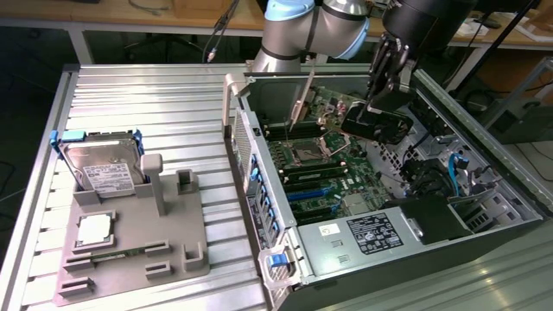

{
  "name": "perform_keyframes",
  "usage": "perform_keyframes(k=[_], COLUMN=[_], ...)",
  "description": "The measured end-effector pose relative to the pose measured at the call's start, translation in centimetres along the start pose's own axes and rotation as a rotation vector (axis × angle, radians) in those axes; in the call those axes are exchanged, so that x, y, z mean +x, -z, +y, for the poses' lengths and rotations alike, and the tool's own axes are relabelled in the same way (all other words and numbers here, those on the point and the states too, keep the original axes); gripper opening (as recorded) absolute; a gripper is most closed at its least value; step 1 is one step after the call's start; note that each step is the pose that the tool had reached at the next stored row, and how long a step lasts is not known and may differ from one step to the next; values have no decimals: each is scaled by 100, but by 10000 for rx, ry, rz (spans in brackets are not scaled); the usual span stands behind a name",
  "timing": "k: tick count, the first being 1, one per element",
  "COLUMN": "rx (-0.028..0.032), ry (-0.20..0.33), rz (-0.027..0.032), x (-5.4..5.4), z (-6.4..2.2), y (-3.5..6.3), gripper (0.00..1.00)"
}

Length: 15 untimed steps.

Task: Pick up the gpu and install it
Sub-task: 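Insert the gpu into the slot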

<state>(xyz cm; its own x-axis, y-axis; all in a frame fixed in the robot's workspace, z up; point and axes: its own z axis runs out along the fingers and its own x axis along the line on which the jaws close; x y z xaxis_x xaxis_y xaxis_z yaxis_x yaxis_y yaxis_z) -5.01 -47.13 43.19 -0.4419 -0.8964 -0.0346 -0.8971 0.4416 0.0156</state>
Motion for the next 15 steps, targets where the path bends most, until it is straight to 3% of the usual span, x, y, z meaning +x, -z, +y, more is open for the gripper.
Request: perform_keyframes(k=[15], rx=[-41], ry=[1184], rz=[18], x=[0], z=[0], y=[0], gripper=[27])
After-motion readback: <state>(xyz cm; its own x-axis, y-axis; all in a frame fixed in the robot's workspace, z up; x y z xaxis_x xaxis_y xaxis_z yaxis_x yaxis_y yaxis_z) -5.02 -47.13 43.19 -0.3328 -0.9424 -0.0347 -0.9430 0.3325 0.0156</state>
